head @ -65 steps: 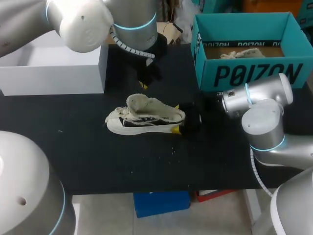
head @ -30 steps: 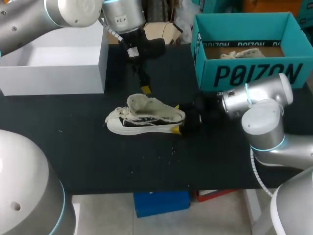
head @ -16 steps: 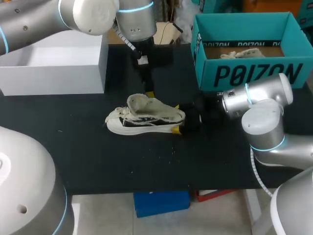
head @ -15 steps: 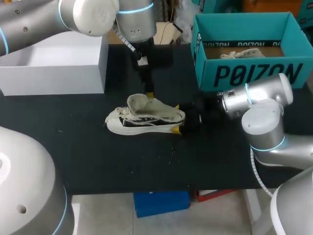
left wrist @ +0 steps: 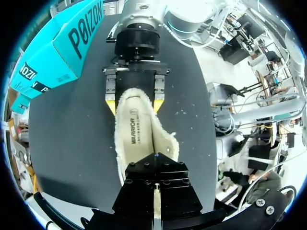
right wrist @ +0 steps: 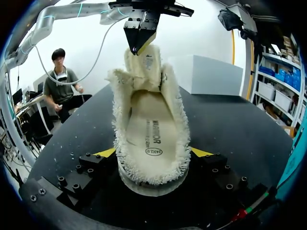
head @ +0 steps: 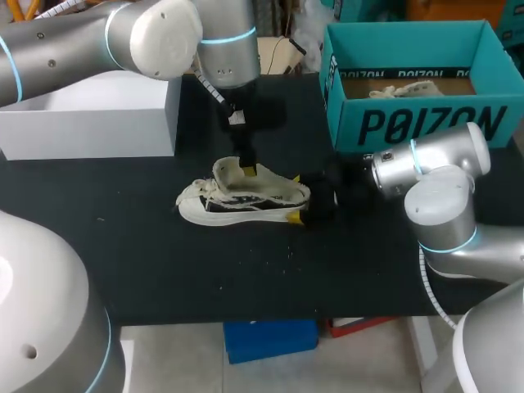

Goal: Take the shoe out of the shoebox, open the shoe tongue, remove and reinsert the insole, then place the shoe into the shoebox

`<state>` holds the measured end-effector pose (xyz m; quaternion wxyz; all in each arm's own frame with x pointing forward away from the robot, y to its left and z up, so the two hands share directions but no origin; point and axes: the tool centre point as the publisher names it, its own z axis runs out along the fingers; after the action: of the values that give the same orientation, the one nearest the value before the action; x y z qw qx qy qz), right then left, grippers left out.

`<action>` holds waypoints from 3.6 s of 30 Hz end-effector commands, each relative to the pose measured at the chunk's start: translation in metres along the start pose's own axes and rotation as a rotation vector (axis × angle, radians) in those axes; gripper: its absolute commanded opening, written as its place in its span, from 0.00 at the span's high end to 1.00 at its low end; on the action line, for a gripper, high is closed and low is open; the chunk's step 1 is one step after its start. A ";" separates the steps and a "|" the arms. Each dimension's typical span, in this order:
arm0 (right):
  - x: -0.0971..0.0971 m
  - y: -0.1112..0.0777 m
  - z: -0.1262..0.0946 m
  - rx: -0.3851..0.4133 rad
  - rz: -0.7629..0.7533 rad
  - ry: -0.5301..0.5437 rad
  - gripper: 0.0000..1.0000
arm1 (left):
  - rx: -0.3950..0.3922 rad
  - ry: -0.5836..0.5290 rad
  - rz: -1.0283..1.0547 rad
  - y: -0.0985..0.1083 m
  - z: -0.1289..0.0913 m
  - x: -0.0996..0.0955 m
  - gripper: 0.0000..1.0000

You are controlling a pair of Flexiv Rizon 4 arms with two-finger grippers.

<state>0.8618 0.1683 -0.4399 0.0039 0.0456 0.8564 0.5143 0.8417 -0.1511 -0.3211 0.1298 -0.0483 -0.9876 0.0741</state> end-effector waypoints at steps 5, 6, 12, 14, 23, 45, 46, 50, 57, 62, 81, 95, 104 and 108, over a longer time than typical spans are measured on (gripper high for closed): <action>0.000 -0.003 0.000 0.000 0.001 -0.001 1.00 | -0.002 0.013 0.000 -0.003 0.005 -0.008 1.00; 0.000 -0.003 0.000 0.000 0.001 -0.001 1.00 | -0.002 0.013 0.000 -0.003 0.005 -0.008 1.00; 0.000 -0.003 0.000 0.000 0.001 -0.001 1.00 | -0.007 -0.005 -0.010 -0.001 0.004 -0.010 1.00; 0.000 -0.003 0.000 0.000 0.001 -0.001 1.00 | -0.025 -0.026 -0.015 0.000 0.005 -0.011 1.00; 0.000 -0.003 0.000 0.000 0.001 -0.001 1.00 | -0.019 -0.042 -0.013 -0.002 0.019 -0.009 1.00; 0.000 -0.003 0.000 0.000 0.001 -0.001 1.00 | -0.006 -0.012 -0.002 -0.005 0.057 -0.009 1.00; 0.000 -0.003 0.000 0.000 0.001 -0.001 1.00 | -0.009 -0.010 -0.002 -0.005 0.059 -0.008 1.00; 0.000 -0.003 0.000 0.000 0.001 -0.001 1.00 | -0.012 -0.001 -0.012 -0.005 0.068 -0.007 1.00; 0.000 -0.003 0.000 0.000 0.001 -0.001 1.00 | -0.004 0.014 -0.020 -0.008 0.081 -0.004 1.00; 0.000 -0.003 0.000 0.000 0.001 -0.001 1.00 | 0.000 0.017 -0.028 -0.007 0.089 -0.002 1.00; 0.000 -0.003 0.000 0.000 0.001 -0.001 1.00 | -0.002 -0.019 -0.058 -0.005 0.097 -0.001 1.00; 0.000 -0.003 0.000 0.000 0.001 -0.001 1.00 | -0.042 -0.064 -0.061 -0.002 0.094 -0.001 0.79; 0.000 -0.003 0.000 0.000 0.001 -0.001 1.00 | -0.215 -0.208 -0.075 0.005 0.090 -0.003 0.76; 0.000 -0.003 0.000 0.000 0.001 -0.001 1.00 | -0.257 -0.258 -0.077 0.009 0.091 -0.004 0.72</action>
<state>0.8609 0.1687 -0.4399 0.0038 0.0449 0.8563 0.5145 0.8310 -0.1537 -0.4113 0.0144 -0.0171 -0.9991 -0.0355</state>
